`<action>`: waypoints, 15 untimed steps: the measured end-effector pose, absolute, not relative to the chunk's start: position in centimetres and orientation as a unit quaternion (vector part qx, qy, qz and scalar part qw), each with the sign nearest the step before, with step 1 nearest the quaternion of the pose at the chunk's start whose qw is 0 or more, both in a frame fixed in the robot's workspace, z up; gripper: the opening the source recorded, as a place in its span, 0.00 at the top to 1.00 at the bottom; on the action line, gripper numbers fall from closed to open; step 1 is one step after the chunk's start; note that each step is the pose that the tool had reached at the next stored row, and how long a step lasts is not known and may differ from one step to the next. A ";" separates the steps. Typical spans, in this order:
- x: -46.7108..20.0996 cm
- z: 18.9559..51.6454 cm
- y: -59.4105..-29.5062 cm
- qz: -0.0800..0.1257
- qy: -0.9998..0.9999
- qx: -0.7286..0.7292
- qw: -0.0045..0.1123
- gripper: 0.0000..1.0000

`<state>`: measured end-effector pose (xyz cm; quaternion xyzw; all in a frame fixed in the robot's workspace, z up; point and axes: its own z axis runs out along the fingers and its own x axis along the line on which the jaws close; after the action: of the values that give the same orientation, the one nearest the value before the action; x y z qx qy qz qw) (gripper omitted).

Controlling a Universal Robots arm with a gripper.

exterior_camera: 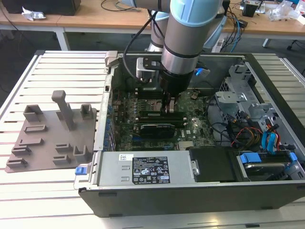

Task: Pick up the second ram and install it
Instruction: 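Insert the second ram into the second slot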

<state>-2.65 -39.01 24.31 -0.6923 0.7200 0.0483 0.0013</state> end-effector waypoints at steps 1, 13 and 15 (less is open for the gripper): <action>-2.7 24.2 -39.0 0.048 0.720 -0.692 0.001 0.86; -2.5 22.8 -38.5 0.048 0.718 -0.694 0.001 0.86; -2.5 22.7 -38.5 0.048 0.718 -0.694 0.001 0.86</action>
<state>-2.50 -38.53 22.71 -0.6939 0.7184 0.0482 0.0010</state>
